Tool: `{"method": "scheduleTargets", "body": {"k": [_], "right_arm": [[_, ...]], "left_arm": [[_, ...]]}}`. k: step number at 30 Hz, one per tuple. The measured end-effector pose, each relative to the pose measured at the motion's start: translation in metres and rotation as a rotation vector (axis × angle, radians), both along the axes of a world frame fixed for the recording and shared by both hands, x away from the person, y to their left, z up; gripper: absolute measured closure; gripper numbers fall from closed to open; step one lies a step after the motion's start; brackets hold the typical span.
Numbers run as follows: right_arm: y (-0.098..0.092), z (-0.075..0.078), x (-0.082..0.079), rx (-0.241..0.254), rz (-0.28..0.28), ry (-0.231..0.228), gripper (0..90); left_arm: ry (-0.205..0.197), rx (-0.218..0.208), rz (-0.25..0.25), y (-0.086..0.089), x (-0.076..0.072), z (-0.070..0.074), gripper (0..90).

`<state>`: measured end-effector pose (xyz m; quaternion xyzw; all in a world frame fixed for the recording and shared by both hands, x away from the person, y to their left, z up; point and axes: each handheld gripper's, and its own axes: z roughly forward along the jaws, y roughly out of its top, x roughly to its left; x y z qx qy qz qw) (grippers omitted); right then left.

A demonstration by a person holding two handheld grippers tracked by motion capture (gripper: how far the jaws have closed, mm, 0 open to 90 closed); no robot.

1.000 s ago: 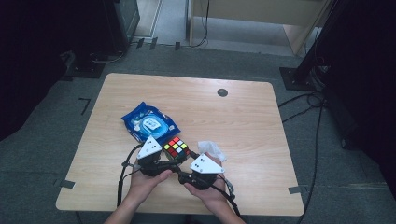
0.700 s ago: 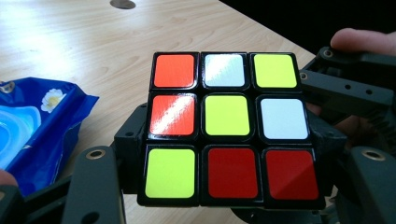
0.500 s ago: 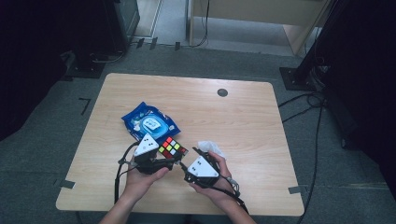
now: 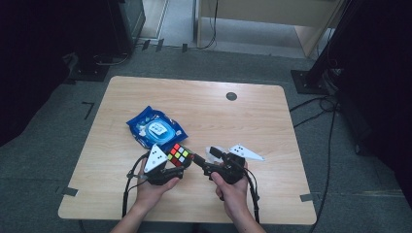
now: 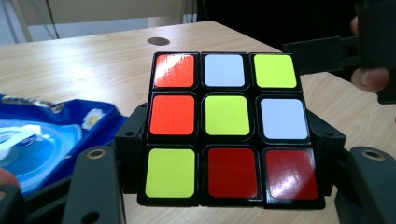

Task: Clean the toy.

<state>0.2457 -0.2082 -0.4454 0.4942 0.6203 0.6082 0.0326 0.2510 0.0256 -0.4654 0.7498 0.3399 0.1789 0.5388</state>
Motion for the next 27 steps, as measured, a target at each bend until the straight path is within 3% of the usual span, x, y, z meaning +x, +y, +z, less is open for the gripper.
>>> {"method": "scheduleTargets", "body": {"k": [4, 5, 8, 11, 13, 16, 19, 20, 22, 24, 27], "right_arm": [[0.005, -0.005, 0.003, 0.085, 0.012, 0.108, 16.3], [0.006, -0.009, 0.006, 0.109, 0.017, 0.156, 16.3], [0.009, -0.015, 0.007, 0.145, 0.032, 0.211, 20.4], [0.010, -0.019, 0.007, 0.179, 0.057, 0.247, 30.3], [0.010, -0.019, 0.007, 0.167, 0.048, 0.257, 31.3], [0.009, -0.016, 0.004, 0.105, 0.023, 0.207, 34.4], [0.019, -0.008, -0.005, -0.085, -0.007, 0.076, 34.4], [0.022, -0.006, -0.007, -0.122, -0.009, 0.058, 34.4], [0.024, -0.005, -0.008, -0.144, -0.003, 0.040, 34.4], [0.023, -0.006, -0.006, -0.147, 0.021, 0.026, 34.2], [0.011, 0.003, -0.003, -0.115, 0.045, -0.061, 26.9]], "left_arm": [[-0.054, 0.026, -0.026, -0.011, -0.009, 0.000, 34.1], [-0.060, 0.029, -0.032, -0.012, -0.010, 0.000, 34.1], [-0.094, 0.044, -0.041, -0.016, -0.014, 0.000, 34.1], [-0.095, 0.054, -0.047, -0.017, -0.014, -0.002, 34.1], [-0.065, 0.043, -0.063, -0.016, -0.012, -0.003, 34.1], [-0.024, 0.056, -0.084, -0.017, -0.008, -0.006, 33.9], [-0.003, 0.068, -0.090, -0.019, -0.006, -0.007, 33.5], [-0.002, 0.072, -0.091, -0.019, -0.006, -0.007, 33.5], [-0.003, 0.086, -0.093, -0.018, -0.006, -0.006, 33.7], [-0.037, 0.104, -0.088, -0.018, -0.008, -0.005, 34.0], [-0.031, 0.105, -0.075, -0.013, -0.006, -0.002, 34.1]]}}
